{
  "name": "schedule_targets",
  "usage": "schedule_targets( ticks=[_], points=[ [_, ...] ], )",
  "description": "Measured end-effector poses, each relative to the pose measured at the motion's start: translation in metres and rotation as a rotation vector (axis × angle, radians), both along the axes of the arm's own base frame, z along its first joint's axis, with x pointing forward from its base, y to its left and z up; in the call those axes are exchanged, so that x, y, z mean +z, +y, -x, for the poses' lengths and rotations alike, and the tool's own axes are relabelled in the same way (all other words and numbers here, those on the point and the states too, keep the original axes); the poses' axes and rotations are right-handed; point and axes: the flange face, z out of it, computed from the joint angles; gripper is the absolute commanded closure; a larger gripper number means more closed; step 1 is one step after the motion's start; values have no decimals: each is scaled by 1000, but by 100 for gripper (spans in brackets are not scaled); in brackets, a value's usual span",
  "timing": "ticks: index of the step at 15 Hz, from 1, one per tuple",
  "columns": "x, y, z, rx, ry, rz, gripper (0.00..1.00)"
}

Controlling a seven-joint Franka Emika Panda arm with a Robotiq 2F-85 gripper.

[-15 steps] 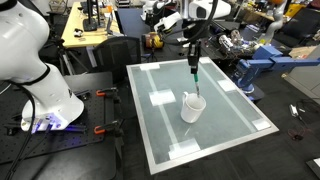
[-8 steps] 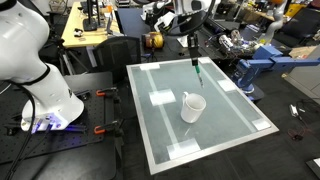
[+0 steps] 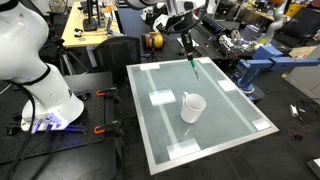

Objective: Take the pen out of the mug and put it on the table

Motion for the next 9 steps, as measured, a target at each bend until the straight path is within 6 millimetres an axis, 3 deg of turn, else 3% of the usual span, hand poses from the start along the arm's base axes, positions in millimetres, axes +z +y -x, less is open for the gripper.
schedule_targets(
  ticks=[9],
  points=[
    [-50, 68, -7, 18, -6, 43, 96]
  ],
)
